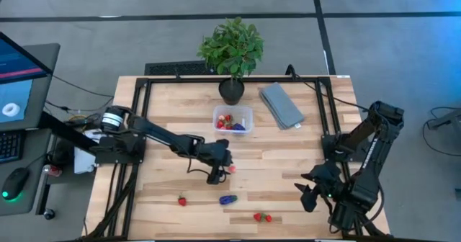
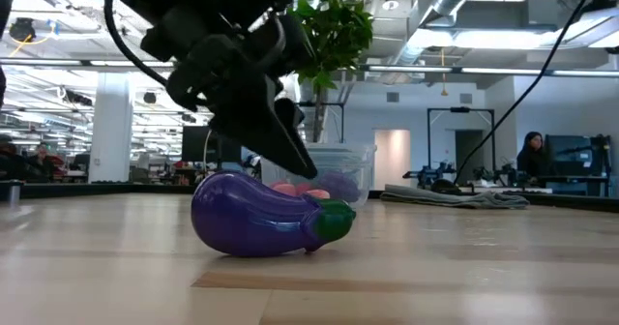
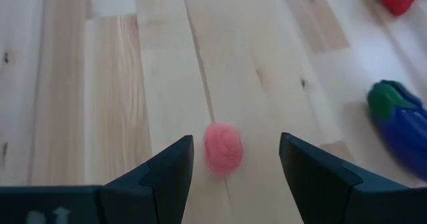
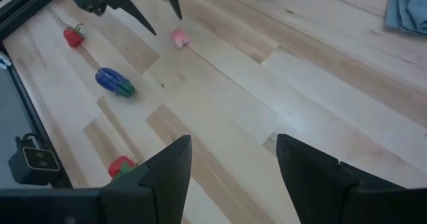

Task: Pick and placing Produce into tupperware
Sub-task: Put the pink peach into the transparent bin

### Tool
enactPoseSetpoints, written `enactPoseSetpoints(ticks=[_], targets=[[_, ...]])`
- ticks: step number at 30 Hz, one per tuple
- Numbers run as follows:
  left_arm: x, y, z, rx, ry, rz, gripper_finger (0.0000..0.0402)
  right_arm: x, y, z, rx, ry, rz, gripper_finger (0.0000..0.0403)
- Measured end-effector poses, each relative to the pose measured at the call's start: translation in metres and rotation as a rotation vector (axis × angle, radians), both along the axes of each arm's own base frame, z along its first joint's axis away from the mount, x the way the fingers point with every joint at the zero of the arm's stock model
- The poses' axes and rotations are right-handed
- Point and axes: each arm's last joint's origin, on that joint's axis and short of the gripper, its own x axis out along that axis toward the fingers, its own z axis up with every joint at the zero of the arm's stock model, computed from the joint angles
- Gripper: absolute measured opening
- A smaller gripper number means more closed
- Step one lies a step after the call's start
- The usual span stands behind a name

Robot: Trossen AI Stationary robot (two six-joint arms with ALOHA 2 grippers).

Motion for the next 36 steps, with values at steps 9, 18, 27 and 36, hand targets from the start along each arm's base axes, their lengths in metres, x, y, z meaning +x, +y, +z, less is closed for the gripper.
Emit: enactPoseSetpoints(ticks=[9, 18, 27, 36], targets=[[0.002, 0.0, -0.011, 0.002, 0.035, 0.019, 0.0213, 0.0, -0.001, 0.0, -0.01, 0.003, 0.0, 0.0244], [0.005, -0.001, -0.028, -0.03, 0.076, 0.047, 0.0213, 0.0, -0.001, 0.0, -0.012, 0.003, -0.005, 0.0244], [0.008, 0.005, -0.025, -0.033, 0.044, 0.064, 0.0213, 0.0, -0.002, 0.0, -0.01, 0.003, -0.007, 0.0244], [0.01, 0.006, -0.024, -0.039, 0.025, 0.063, 0.0213, 0.0, -0.002, 0.0, -0.012, 0.005, -0.008, 0.0244]])
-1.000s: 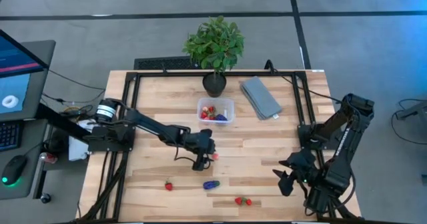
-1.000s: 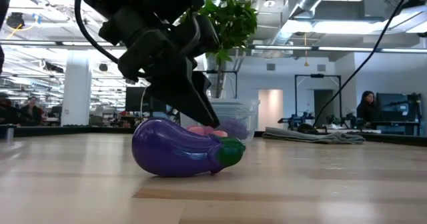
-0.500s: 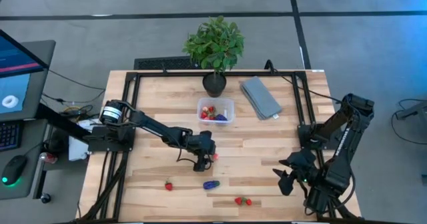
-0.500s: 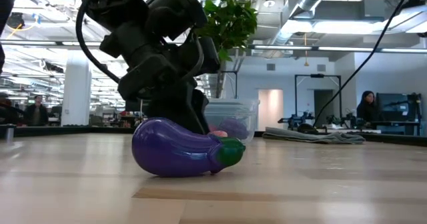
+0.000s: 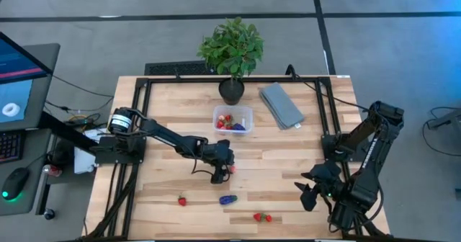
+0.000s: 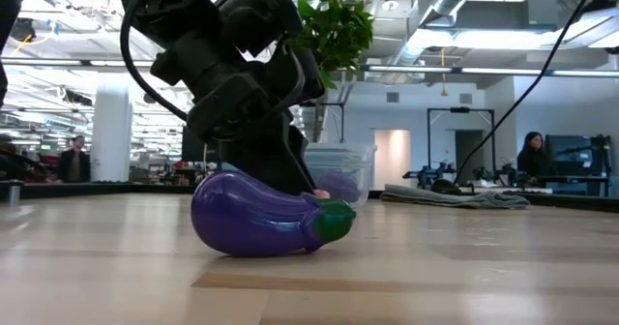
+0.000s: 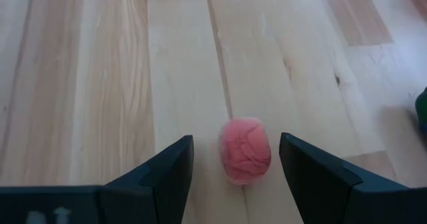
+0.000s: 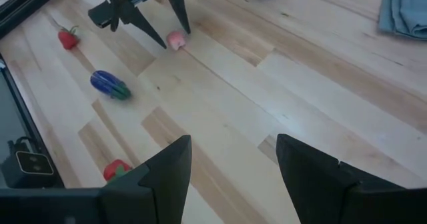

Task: Pick and placing Produce into tupperware
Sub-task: Put the pink peach into the transparent bin

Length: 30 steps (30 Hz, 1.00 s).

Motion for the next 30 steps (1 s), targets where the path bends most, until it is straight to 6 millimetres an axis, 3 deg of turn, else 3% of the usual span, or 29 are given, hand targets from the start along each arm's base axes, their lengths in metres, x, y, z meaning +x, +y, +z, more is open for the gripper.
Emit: enactPoseSetpoints(ticks=[13, 30], targets=[[0.0013, -0.0002, 0.0013, 0.0, -0.021, -0.004, 0.0163, -0.0001, -0.0003, 0.0, -0.002, 0.001, -0.001, 0.0244], [0.0008, -0.0001, 0.0, 0.009, -0.013, -0.012, 0.0133, -0.0002, -0.0004, 0.0, 0.005, -0.003, -0.011, 0.0244]])
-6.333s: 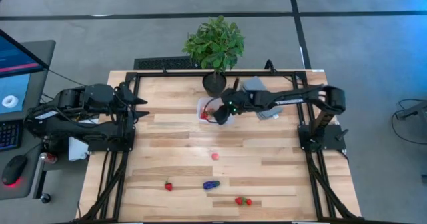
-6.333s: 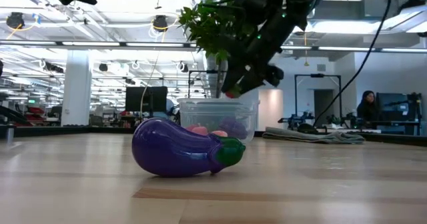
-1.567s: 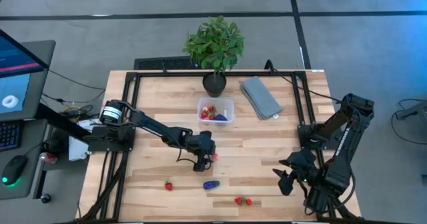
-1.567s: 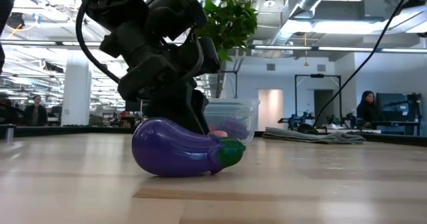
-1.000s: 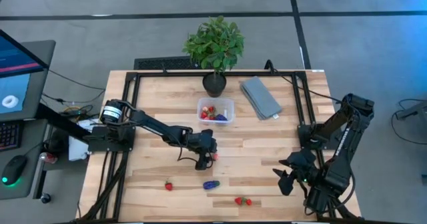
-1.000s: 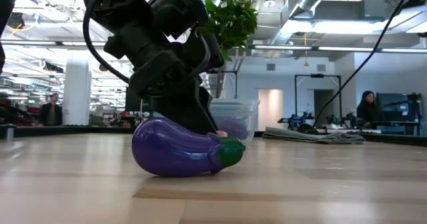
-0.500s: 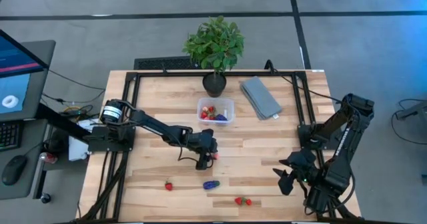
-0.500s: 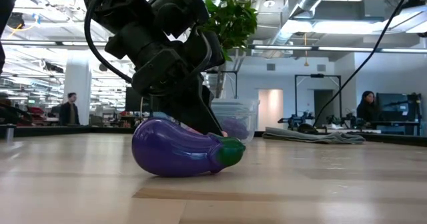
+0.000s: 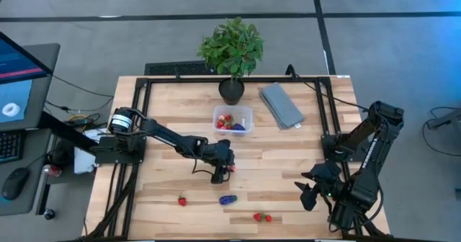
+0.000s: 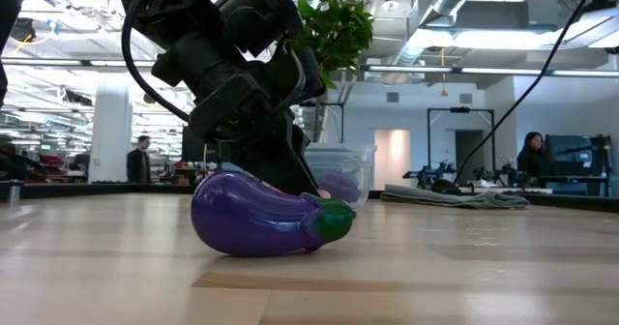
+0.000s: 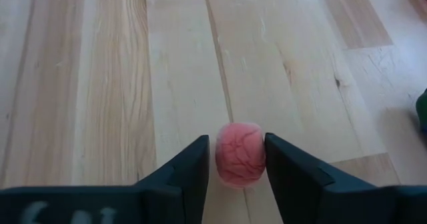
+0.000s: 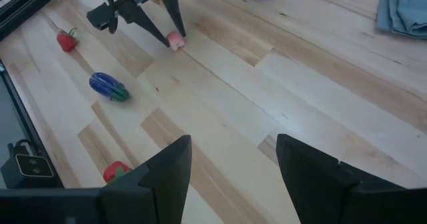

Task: Pick and placing Produce into tupperware
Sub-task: Put the pink peach into the transparent bin

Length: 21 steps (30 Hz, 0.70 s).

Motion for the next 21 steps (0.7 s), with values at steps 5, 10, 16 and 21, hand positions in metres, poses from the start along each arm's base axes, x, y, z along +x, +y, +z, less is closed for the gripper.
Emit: enactPoseSetpoints(ticks=[5, 10, 16, 21], targets=[[0.0, 0.0, 0.0, 0.003, -0.001, -0.002, 0.0115, 0.0, 0.0, 0.0, 0.0, 0.0, 0.0, 0.0244], [0.0, 0.0, 0.0, 0.003, -0.001, -0.002, 0.0097, 0.0, 0.0, 0.0, 0.0, 0.0, 0.0, 0.0244], [0.0001, 0.0, 0.0001, 0.003, -0.002, 0.0, 0.0088, 0.0, 0.0, 0.0, 0.0, 0.0, 0.0, 0.0244], [0.0016, -0.0002, 0.0017, -0.01, -0.023, 0.009, 0.0087, 0.0, 0.0, 0.0, 0.0, 0.0, 0.0, 0.0244]])
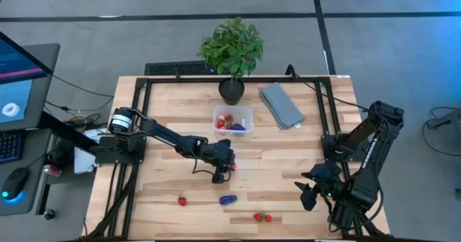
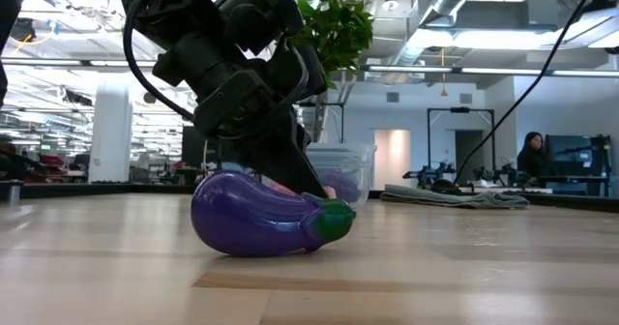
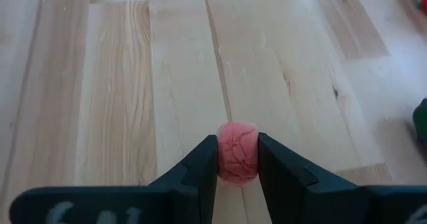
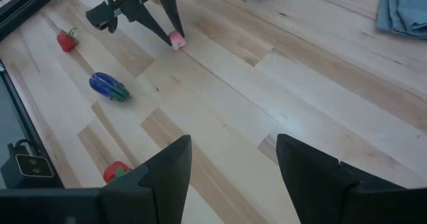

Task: Pick and placing Produce into tupperware
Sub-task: Put the pink peach into the transparent bin

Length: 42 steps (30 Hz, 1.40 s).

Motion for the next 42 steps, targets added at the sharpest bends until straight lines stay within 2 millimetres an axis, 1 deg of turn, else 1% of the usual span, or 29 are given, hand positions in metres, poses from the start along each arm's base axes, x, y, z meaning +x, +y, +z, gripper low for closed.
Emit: enactPoseSetpoints(ticks=[7, 14, 22, 27, 32, 37, 42], targets=[[0.007, -0.001, 0.009, -0.035, -0.071, 0.022, 0.0087, 0.0, 0.0, 0.0, 0.0, 0.0, 0.0, 0.0244], [0.029, -0.001, 0.037, -0.015, -0.176, 0.0, 0.0087, 0.0, 0.0, 0.0, 0.003, 0.003, 0.0, 0.0244], [0.049, 0.013, 0.068, 0.036, -0.232, 0.005, 0.0087, 0.0, 0.0, 0.0, 0.005, 0.002, 0.0, 0.0244], [0.058, 0.025, 0.084, 0.082, -0.225, 0.005, 0.0087, 0.0, 0.0, 0.0, 0.003, 0.004, 0.0, 0.0244], [0.061, 0.043, 0.092, 0.137, -0.174, 0.015, 0.0087, 0.0, -0.001, 0.0, -0.004, 0.007, 0.0, 0.0244], [0.059, 0.064, 0.097, 0.199, -0.097, 0.045, 0.0087, -0.001, -0.001, 0.0, -0.012, 0.01, 0.0, 0.0244], [0.054, 0.087, 0.106, 0.219, -0.076, 0.085, 0.0087, -0.001, -0.002, 0.0, -0.021, 0.015, 0.0, 0.0244]])
